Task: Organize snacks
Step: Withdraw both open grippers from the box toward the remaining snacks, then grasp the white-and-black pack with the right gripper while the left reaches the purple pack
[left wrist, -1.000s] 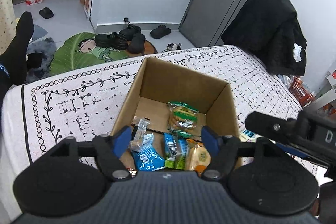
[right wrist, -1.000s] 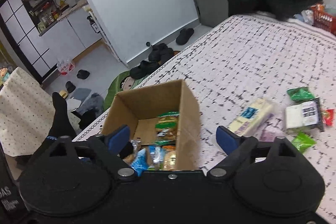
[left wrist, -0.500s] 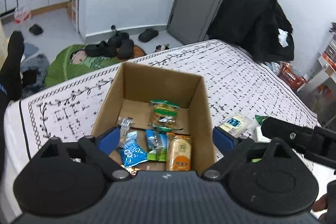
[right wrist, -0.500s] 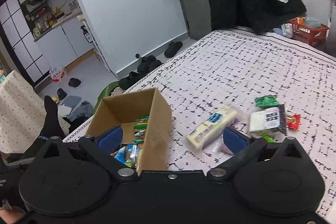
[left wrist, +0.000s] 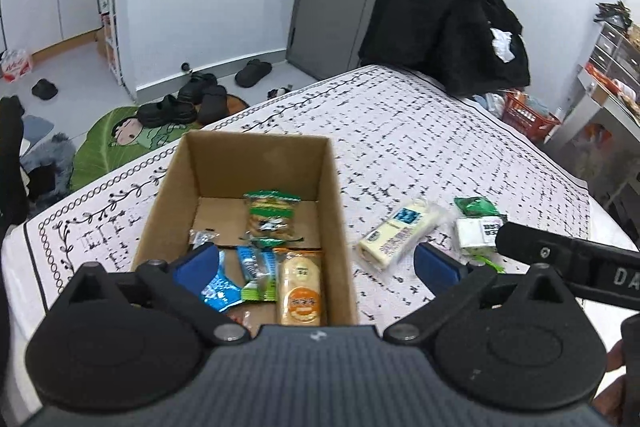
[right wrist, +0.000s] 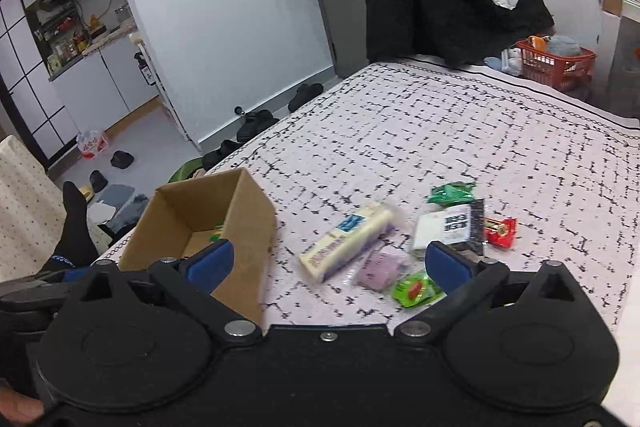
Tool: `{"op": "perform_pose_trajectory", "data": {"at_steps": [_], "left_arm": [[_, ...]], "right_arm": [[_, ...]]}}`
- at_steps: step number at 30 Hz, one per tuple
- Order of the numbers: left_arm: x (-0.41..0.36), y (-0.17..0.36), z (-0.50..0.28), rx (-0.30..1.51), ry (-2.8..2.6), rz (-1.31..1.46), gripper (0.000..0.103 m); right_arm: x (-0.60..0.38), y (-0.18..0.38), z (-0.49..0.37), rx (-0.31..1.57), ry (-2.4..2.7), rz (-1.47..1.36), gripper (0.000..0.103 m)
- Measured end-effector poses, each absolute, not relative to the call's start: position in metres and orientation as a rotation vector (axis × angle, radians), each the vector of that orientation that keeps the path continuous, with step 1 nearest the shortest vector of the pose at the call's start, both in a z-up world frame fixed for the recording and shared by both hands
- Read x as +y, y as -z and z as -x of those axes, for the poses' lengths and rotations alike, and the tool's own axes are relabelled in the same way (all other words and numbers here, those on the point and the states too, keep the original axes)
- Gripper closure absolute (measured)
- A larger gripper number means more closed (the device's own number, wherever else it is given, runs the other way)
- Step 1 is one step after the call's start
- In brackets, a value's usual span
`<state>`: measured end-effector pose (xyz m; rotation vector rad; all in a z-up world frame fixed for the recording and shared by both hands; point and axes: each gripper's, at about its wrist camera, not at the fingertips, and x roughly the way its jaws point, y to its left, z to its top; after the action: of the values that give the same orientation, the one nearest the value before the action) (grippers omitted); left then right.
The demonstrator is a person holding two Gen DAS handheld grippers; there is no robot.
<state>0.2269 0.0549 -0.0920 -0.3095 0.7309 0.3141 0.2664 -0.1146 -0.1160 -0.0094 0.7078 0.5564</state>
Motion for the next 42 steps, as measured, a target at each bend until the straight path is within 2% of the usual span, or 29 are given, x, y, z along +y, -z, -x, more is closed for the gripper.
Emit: {"op": "perform_pose_trajectory", "data": {"at_steps": [13, 19, 21, 26, 29, 42], "left_arm": [[0.015, 0.086, -0.251, 0.744, -0.263, 0.301, 0.000], [-0.010, 0.090, -0.268, 0.733, -0.240, 0.275, 0.002], [-0.015, 0.094, -0.275, 0.737, -0.231, 0.295, 0.003], [-0.024, 0.108, -0.294, 0.763, -0.221, 0.310, 0.009], [-0.028, 0.121, -0.304, 0.784, -0.226, 0.311, 0.017], [-0.029, 0.177, -0.348, 0.877, -0.219, 0.371, 0.032]], "right_arm": [[-0.171, 0.132, -0.299, 0.744, -0.486, -0.057, 0.001], [-0.196, 0.146, -0.320, 0.775, -0.455, -0.116, 0.011], [-0.201, 0.151, -0.327, 0.788, -0.455, -0.138, 0.017], [-0.211, 0.165, -0.346, 0.814, -0.466, -0.219, 0.028], [-0.215, 0.175, -0.357, 0.831, -0.474, -0.269, 0.035], [-0.220, 0.214, -0.388, 0.906, -0.502, -0.408, 0.041]]}}
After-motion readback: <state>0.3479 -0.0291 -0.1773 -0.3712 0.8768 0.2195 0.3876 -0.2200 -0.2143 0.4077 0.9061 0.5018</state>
